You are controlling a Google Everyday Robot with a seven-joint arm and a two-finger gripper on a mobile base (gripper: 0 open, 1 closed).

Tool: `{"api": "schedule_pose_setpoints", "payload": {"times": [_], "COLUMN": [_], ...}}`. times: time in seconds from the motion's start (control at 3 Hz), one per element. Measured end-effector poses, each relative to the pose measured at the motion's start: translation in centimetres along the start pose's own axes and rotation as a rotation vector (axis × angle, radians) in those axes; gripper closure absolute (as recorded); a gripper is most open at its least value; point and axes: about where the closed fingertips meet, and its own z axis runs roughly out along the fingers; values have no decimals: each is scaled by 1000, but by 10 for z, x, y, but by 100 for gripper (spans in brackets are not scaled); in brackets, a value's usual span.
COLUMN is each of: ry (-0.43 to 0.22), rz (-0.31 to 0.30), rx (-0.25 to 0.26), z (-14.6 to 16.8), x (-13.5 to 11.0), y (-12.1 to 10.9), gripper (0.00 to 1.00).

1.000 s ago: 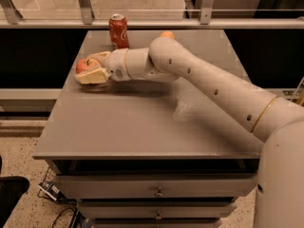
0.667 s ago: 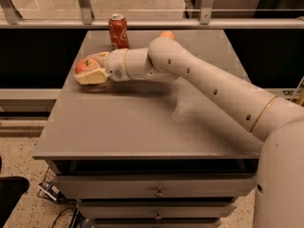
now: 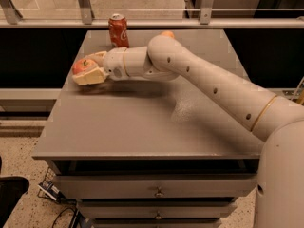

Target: Pick apple

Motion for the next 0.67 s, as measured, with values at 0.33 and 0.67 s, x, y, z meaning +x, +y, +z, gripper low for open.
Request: {"api": "schedule_pose_setpoints", "payload": {"times": [0.33,0.67], "ry": [-11,-10], "rz": [-50,-127], "rx": [-52,-89], "z": [-13,-33], "x": [-41,-93], "y": [17,39], "gripper": [100,100]}}
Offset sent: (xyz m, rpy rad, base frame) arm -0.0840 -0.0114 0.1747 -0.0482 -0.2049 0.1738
